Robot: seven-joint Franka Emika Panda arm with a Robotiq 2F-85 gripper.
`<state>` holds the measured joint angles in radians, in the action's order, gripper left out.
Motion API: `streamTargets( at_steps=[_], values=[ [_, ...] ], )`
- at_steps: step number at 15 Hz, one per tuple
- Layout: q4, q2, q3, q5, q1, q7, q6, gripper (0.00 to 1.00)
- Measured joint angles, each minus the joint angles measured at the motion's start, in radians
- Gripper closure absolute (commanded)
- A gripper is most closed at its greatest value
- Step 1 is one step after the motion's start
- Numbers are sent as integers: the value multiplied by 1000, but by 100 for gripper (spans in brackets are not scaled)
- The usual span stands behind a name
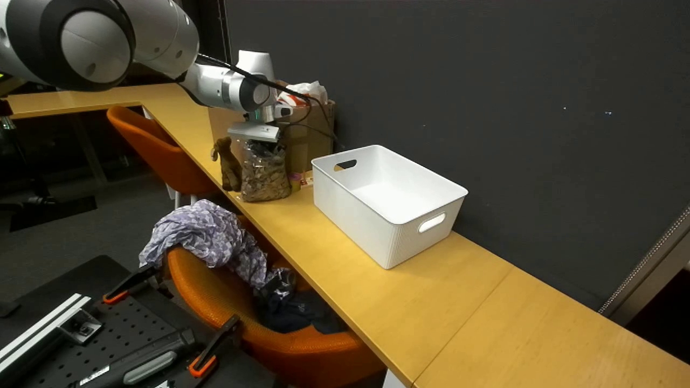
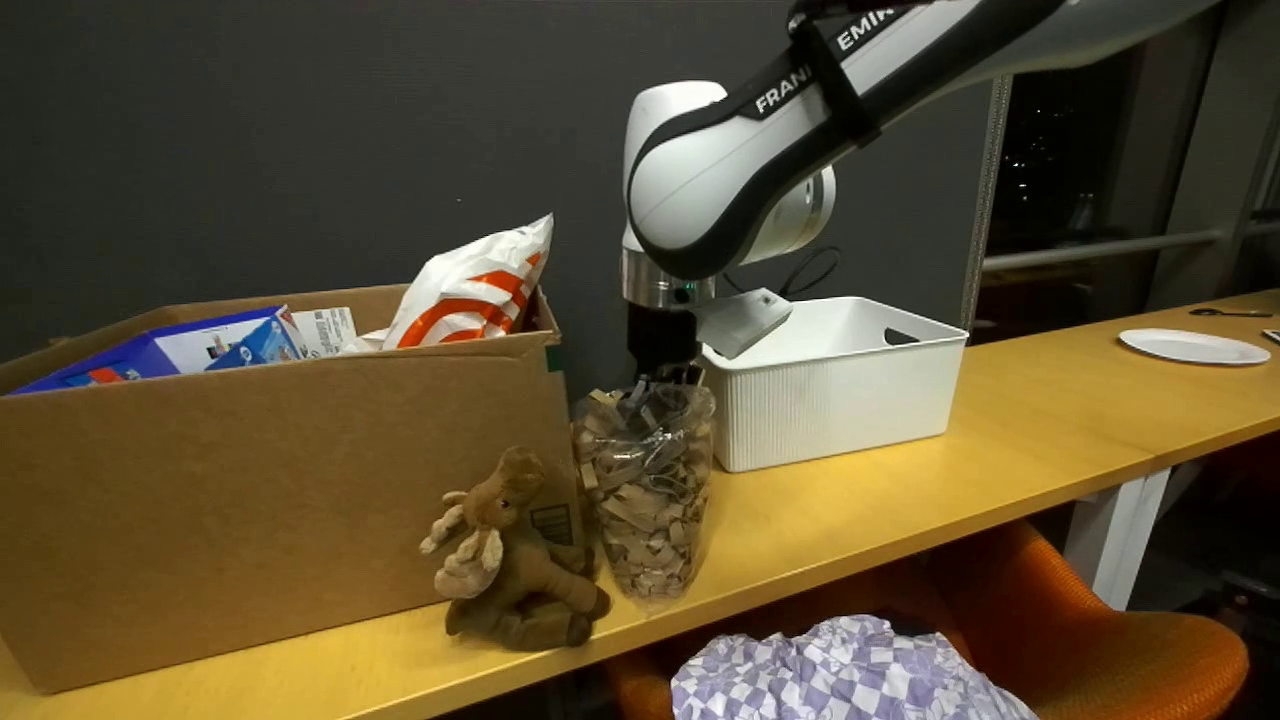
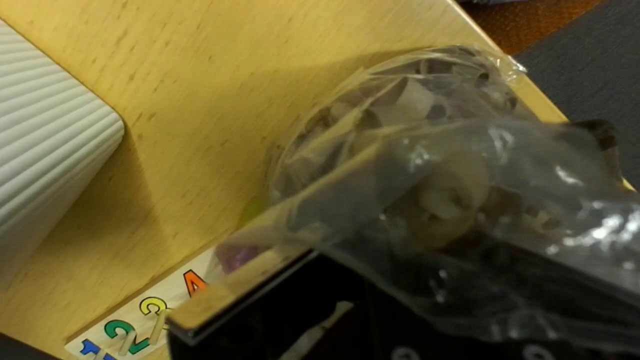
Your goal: Remove some rubber bands from the plastic and put them on the counter.
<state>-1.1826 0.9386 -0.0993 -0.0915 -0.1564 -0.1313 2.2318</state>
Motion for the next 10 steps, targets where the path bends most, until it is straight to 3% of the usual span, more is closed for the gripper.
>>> streamTargets(
  at_steps=[10],
  values=[
    [-4,-71,0,0,-2,0,41,98]
  ],
)
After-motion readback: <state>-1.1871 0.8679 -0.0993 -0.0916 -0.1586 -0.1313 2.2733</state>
